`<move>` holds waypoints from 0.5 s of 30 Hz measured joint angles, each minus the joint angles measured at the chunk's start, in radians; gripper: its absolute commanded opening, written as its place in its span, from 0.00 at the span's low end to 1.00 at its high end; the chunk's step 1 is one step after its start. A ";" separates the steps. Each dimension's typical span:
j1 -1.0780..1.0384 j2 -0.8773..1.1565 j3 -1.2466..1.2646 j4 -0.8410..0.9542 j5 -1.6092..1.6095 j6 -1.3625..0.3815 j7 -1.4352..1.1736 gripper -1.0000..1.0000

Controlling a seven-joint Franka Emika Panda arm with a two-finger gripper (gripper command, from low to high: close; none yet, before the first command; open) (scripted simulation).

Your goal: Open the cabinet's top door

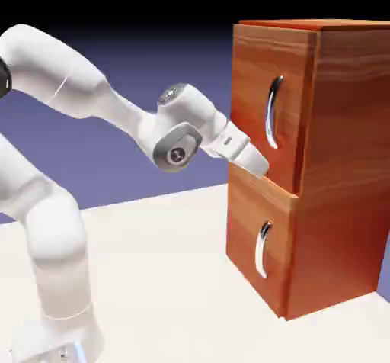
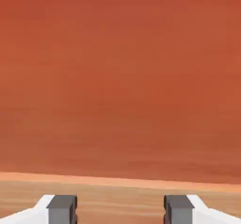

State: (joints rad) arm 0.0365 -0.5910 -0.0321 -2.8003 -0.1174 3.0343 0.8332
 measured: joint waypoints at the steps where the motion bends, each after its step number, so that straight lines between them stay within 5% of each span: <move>1: 0.009 -0.008 -0.012 0.004 -0.043 -0.001 0.034 0.50; 15: 0.136 -0.117 -0.179 0.054 -0.652 -0.015 0.513 0.50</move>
State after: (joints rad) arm 0.1730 -0.7081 -0.2108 -2.7464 -0.7698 3.0193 1.3460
